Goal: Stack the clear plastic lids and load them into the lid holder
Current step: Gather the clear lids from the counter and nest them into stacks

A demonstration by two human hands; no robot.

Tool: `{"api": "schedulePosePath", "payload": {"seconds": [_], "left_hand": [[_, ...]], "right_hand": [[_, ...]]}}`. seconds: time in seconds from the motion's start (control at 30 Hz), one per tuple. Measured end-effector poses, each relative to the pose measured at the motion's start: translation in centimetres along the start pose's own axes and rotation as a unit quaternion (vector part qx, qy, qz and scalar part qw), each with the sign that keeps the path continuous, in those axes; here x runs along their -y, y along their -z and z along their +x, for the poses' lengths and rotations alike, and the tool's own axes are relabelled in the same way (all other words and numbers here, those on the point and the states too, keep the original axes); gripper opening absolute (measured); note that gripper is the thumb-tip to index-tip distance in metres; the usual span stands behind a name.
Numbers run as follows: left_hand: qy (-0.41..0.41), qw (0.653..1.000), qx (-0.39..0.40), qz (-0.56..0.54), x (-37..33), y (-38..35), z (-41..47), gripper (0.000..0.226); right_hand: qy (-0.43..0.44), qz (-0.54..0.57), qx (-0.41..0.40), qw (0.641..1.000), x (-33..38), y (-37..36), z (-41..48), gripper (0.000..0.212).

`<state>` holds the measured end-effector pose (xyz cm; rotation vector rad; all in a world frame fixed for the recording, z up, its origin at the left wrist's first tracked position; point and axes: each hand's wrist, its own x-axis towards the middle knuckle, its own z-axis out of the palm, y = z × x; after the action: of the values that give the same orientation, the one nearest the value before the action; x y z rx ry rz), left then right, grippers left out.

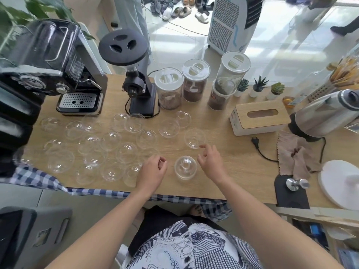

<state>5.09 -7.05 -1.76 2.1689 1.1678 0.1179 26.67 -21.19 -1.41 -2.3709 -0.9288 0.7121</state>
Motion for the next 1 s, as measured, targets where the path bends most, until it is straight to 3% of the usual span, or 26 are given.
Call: {"api": "schedulePosePath", "payload": {"seconds": [0.1, 0.2, 0.37, 0.57, 0.73, 0.87, 1.0], "left_hand": [[-0.026, 0.991, 0.025, 0.131, 1.8, 1.9, 0.1, 0.032], [-0.004, 0.977, 0.050, 0.207, 4.1, 2.5, 0.2, 0.047], [-0.019, 0.980, 0.020, 0.195, 5.2, 2.4, 0.2, 0.018], [-0.059, 0.990, -0.020, 0.127, 4.7, 2.5, 0.4, 0.010], [-0.058, 0.996, -0.044, 0.046, 3.7, 3.1, 0.8, 0.012], [-0.020, 0.997, -0.044, -0.066, 2.6, 3.1, 1.2, 0.013], [0.093, 0.972, -0.011, -0.217, 1.0, 3.0, 1.5, 0.013]], "right_hand": [[0.013, -0.100, 0.021, 0.995, 0.5, 0.5, 1.6, 0.050], [0.003, -0.151, 0.032, 0.988, 0.6, 0.4, 2.5, 0.043], [-0.019, -0.152, 0.036, 0.988, 0.6, -0.1, 3.4, 0.031], [-0.020, -0.151, 0.025, 0.988, 0.2, -0.2, 3.4, 0.026], [-0.011, -0.094, -0.029, 0.995, 0.5, 0.3, 2.9, 0.020], [-0.042, 0.045, -0.067, 0.996, 0.6, 1.1, 2.2, 0.025], [-0.110, 0.210, -0.009, 0.971, 0.2, 1.7, 0.9, 0.030]]}}
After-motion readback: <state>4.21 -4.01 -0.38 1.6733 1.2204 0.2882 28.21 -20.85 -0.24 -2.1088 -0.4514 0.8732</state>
